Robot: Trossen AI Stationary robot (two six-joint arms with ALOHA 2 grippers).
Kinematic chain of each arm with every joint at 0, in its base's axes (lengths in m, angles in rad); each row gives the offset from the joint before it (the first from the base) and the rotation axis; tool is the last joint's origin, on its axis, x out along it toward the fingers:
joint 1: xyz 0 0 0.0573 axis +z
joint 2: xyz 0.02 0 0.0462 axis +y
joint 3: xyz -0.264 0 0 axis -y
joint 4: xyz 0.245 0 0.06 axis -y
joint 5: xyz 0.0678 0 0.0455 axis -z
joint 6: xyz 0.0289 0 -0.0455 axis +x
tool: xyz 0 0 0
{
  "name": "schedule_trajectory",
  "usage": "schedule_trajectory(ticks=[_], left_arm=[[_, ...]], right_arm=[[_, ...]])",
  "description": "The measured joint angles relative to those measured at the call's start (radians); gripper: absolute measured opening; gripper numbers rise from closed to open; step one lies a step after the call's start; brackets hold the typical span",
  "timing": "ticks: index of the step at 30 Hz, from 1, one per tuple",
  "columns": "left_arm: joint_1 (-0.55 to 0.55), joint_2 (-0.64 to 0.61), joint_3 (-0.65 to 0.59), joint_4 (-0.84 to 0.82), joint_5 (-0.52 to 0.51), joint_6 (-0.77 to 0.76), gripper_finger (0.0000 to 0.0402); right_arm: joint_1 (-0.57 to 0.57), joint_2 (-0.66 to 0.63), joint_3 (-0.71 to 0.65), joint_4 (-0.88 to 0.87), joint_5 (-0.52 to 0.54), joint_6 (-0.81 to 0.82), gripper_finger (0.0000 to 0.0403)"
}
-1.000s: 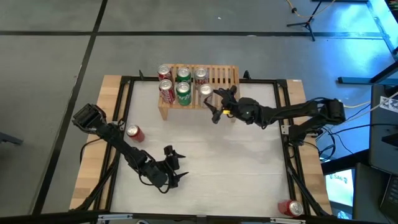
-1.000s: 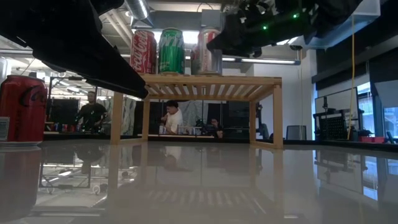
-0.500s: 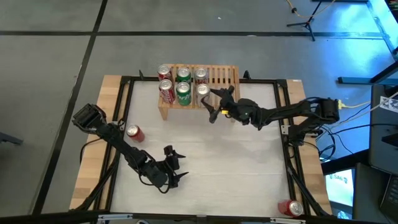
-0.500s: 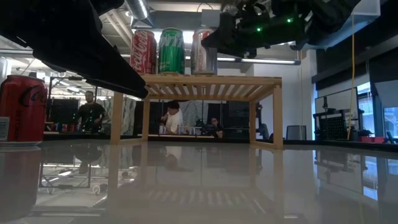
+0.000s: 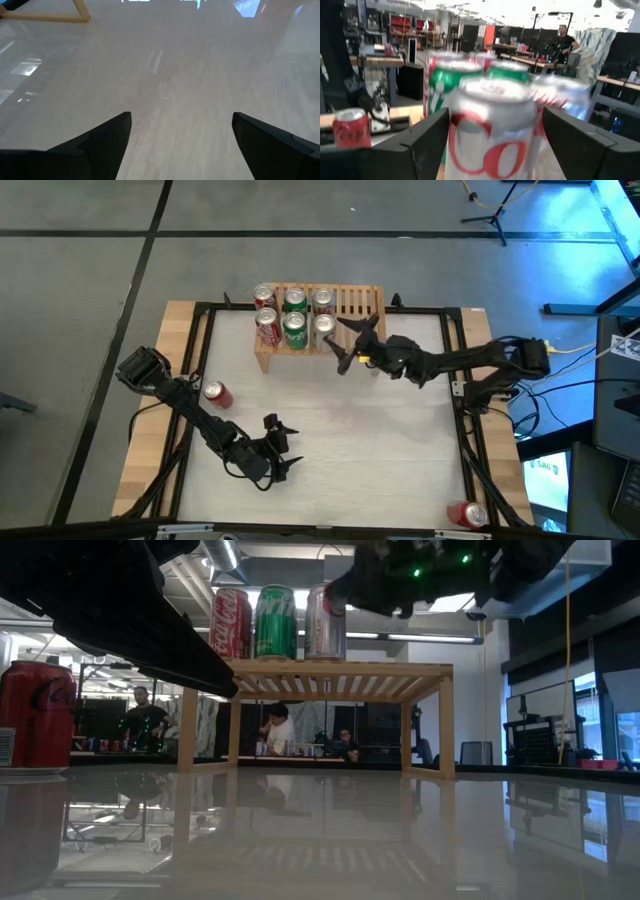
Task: Place canned beverage on shelf
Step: Put the red silver soda can on the shelf aligned with the other red silver soda can, then put the top red black soda can on the shelf
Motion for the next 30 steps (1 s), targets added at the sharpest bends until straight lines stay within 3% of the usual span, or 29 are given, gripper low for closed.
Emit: schedule_trajectory(ticks=[6,11,17,22,30], left_arm=[[0.000,0.000,0.000,0.000,0.000,0.000,0.0337],[0.000,-0.032,0.005,-0.018,0.001,-0.001,0.0337],[0.000,-0.173,0.044,-0.199,0.007,-0.033,0.0337],[0.002,-0.318,0.054,-0.414,0.005,-0.158,0.0337],[0.068,-0.581,0.084,-0.800,0.055,-0.390,0.0337]], right_arm=[[0.000,-0.127,0.001,-0.178,0.024,-0.023,0.0312],[0.018,-0.257,0.001,-0.437,0.026,-0.018,0.0312],[0.141,-0.362,0.000,-0.707,-0.002,0.006,0.0312],[0.279,-0.359,-0.002,-0.775,-0.003,0.022,0.0312],[0.428,-0.321,-0.066,-0.706,-0.062,0.001,0.0312]])
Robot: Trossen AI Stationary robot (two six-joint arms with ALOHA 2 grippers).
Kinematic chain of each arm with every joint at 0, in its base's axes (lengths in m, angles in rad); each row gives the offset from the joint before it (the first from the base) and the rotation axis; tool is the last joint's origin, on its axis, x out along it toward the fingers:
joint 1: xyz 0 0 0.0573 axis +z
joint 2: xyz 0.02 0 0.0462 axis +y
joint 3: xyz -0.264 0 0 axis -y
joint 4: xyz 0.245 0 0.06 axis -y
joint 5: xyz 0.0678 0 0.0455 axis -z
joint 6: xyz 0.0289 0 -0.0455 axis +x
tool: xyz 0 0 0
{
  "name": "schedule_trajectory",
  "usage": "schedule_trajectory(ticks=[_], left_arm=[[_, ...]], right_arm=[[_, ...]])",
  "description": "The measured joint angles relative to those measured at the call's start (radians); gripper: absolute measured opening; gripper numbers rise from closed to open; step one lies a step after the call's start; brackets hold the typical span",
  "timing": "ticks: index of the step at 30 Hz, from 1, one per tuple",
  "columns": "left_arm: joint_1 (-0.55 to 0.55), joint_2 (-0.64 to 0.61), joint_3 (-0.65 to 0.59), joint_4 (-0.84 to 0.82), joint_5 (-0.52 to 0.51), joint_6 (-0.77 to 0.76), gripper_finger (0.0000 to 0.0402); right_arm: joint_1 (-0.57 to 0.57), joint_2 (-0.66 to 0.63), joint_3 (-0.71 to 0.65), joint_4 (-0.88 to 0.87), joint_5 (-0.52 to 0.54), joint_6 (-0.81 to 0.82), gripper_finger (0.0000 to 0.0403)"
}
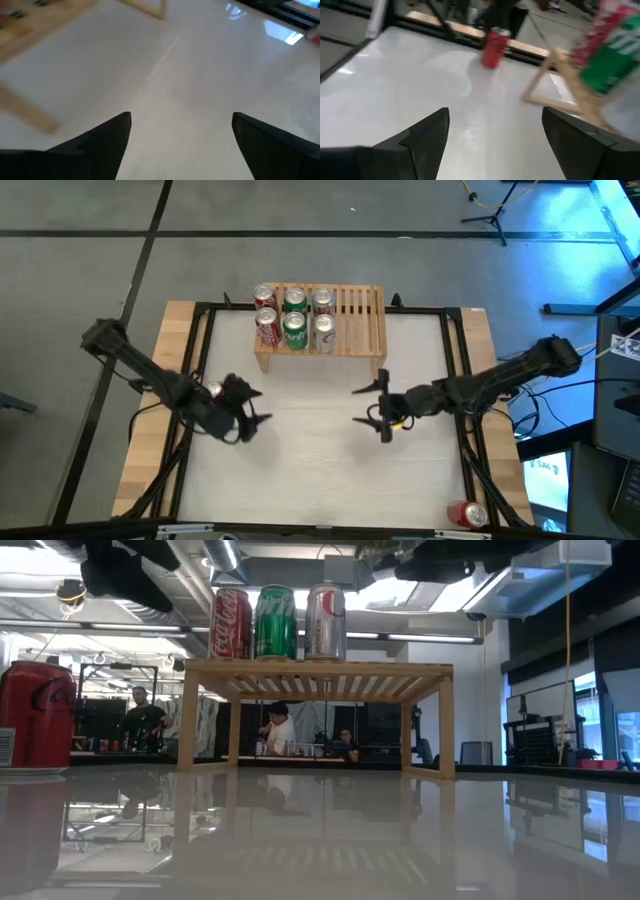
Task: Place canned beverage on shelf
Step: Put the top red black soda can on the shelf
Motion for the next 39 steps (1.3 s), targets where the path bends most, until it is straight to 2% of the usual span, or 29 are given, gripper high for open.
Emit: schedule_trajectory(ticks=[6,11,15,18,26,32,39], left_arm=[[0.076,-0.085,0.042,-0.259,0.106,-0.111,0.0337],[0.136,-0.084,0.047,-0.506,0.168,-0.241,0.0337],[0.186,-0.084,0.047,-0.644,0.223,-0.325,0.0337],[0.206,-0.084,0.047,-0.694,0.275,-0.365,0.0337],[0.246,-0.083,0.047,-0.746,0.297,-0.398,0.0337],[0.253,-0.050,0.047,-0.857,0.331,-0.476,0.0337],[0.253,-0.005,0.036,-0.832,0.415,-0.478,0.0337]], right_arm=[[0.026,0.031,-0.007,0.033,-0.029,0.000,0.0312],[0.023,0.046,-0.007,0.007,-0.028,0.019,0.0312],[0.023,0.051,-0.007,-0.016,-0.029,0.054,0.0312],[0.023,0.052,-0.007,-0.023,-0.033,0.077,0.0312],[0.023,0.051,-0.007,-0.020,-0.039,0.090,0.0312],[0.023,0.051,-0.007,-0.015,-0.039,0.083,0.0312],[0.023,0.051,-0.007,-0.015,-0.079,0.082,0.0312]])
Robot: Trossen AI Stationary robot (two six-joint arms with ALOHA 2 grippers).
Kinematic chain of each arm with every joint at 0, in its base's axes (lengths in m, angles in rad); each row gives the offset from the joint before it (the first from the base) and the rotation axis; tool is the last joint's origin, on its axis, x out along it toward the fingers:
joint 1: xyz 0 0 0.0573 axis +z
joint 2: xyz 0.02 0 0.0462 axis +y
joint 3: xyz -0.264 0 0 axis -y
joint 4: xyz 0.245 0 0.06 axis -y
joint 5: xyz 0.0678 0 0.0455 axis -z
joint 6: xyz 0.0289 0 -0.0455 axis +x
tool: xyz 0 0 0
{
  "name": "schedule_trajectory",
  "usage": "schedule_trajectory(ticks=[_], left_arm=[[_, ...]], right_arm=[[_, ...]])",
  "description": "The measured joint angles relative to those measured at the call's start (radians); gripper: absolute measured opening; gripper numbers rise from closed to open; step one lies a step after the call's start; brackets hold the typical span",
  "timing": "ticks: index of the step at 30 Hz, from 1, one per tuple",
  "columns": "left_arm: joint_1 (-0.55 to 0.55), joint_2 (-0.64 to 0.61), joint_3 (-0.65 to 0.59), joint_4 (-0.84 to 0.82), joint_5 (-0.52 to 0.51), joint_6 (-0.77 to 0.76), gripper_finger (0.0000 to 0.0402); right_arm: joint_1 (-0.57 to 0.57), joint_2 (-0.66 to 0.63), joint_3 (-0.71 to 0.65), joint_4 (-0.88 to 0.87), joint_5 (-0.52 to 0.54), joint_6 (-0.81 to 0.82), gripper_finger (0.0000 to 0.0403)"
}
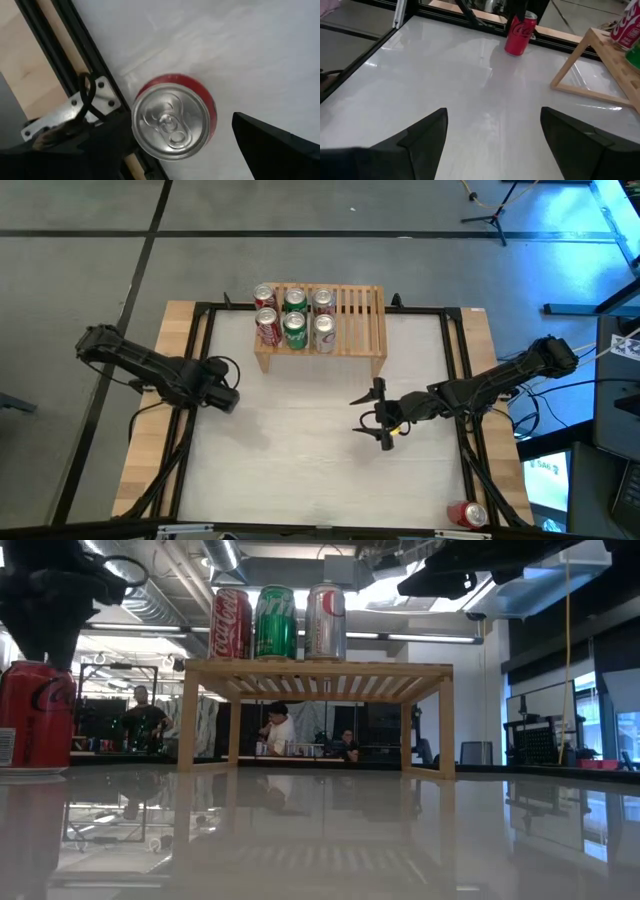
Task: Place canned beverage on shelf
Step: Put the top red black soda can on the shelf
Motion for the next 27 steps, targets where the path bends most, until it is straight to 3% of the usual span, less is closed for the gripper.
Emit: schedule_trajectory(ticks=[18,27], left_arm=[[-0.004,0.021,-0.029,0.042,0.020,0.049,0.0337],[-0.057,0.022,0.087,0.061,0.008,0.072,0.0337]], right_arm=[[0.000,0.000,0.000,0.025,0.000,-0.054,0.0312],[0.000,0.000,0.000,0.026,0.000,-0.054,0.0312]])
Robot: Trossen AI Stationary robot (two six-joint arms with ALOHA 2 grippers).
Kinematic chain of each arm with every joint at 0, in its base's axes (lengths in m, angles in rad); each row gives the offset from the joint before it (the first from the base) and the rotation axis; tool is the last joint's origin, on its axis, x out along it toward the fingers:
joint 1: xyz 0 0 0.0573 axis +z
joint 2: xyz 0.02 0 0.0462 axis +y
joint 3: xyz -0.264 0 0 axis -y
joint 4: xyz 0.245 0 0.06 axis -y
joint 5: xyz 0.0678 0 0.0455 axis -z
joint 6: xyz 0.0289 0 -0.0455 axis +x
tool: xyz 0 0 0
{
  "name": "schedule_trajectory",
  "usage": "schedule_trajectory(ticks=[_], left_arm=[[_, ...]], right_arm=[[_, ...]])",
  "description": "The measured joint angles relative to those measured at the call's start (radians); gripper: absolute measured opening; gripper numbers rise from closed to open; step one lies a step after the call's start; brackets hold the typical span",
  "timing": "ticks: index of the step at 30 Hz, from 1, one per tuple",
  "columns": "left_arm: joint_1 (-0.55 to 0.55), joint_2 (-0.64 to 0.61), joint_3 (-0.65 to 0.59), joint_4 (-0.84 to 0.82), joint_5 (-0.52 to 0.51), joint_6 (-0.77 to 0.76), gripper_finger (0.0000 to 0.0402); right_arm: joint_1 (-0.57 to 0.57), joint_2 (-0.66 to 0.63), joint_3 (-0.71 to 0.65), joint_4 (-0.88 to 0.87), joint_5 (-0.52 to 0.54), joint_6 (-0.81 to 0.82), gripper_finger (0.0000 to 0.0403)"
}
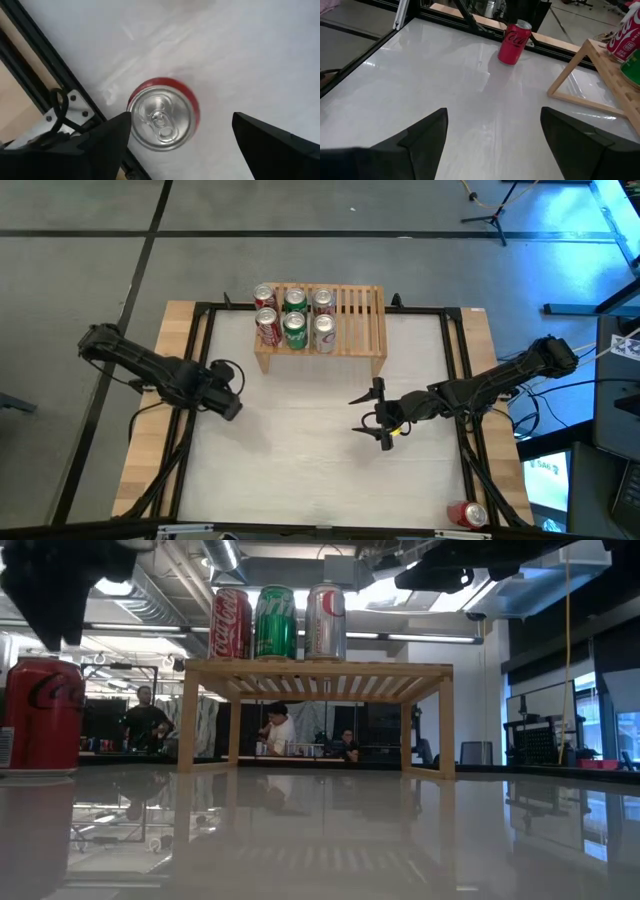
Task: Place canned beverage on shelf
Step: Put the top red black soda can on the shelf
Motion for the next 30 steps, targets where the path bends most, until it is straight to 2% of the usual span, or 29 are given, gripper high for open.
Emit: schedule_trajectory(ticks=[7,17,25,30], left_arm=[[-0.008,-0.002,0.016,-0.088,-0.032,-0.067,0.0337],[-0.009,0.000,-0.097,0.005,0.011,-0.063,0.0337],[-0.008,-0.001,-0.157,0.091,0.052,-0.002,0.0337],[-0.008,-0.001,-0.188,0.230,0.065,0.176,0.0327]], right_arm=[[0.000,0.000,0.000,-0.001,0.000,0.005,0.0312],[0.000,0.025,0.000,0.015,0.010,0.003,0.0312],[0.000,0.058,0.000,0.054,0.017,-0.027,0.0312],[0.000,0.058,0.000,0.055,0.018,-0.029,0.0312]])
